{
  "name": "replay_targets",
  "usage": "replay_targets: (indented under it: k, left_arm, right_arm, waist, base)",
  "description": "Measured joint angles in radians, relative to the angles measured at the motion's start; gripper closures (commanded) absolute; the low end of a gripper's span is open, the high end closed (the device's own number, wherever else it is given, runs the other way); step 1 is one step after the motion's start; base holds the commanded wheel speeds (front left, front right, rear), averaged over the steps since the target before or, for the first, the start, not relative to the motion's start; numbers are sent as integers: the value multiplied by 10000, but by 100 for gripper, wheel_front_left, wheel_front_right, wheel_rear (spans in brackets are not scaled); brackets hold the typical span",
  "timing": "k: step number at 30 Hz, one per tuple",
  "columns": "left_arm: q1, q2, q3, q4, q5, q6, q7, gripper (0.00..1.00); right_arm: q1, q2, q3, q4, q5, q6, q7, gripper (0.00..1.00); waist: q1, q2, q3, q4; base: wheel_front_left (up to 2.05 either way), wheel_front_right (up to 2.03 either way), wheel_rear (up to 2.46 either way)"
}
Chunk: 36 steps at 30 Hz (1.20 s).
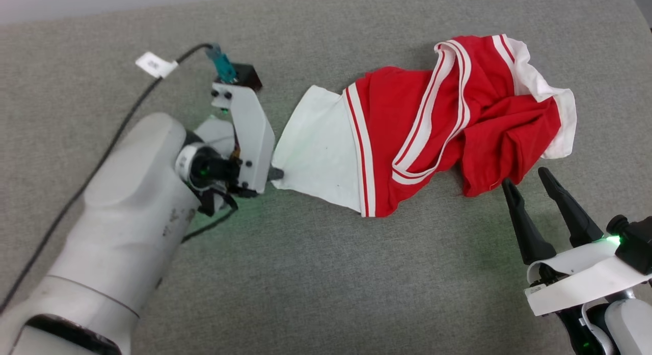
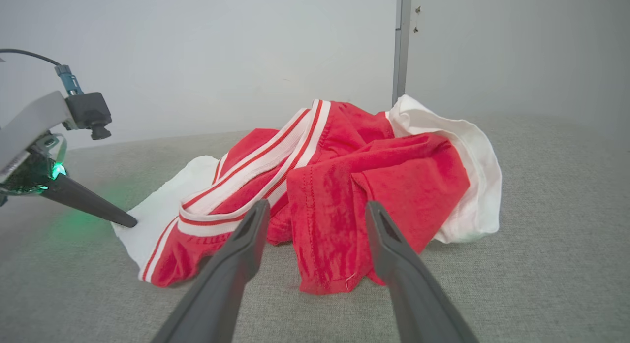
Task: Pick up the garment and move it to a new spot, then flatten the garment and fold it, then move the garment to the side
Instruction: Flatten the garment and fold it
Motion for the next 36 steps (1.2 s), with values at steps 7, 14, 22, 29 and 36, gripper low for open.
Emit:
replay_targets:
  k: [7,14,22,29,36]
  left_arm:
    - [271,-199,105,180,-339,-127,-280,100]
    - [478,533,437,63,-706,-184,-291,100]
    - [830,1298,752,-268,-817,-169,-581,100]
    - [1111,1666,855,-543,-813,-63,-874,75]
    - [1499,1724,1022,-696,-736,-81,-1956,0]
  right_arm:
    - [45,-148,-104,-88,2,0,136,0]
    - [239,-305,-288,-318,0,0,458,0]
    - [451,-339,-468,-617,-31,0,798,0]
    - [658,-357,-614,-794,-33,0,986,0]
    - [853,-479,-709,-755,-94,0,1252,0]
  waist:
    - [0,0,-210,393]
    - [0,-1,-532,997]
    - [0,-1,-874,1568]
    - [0,0,-982,1584]
    - [0,0,-1142,1552]
  base:
    - [0,0,0]
    - [0,0,0]
    - [0,0,0]
    - [0,0,0]
    - [0,0,0]
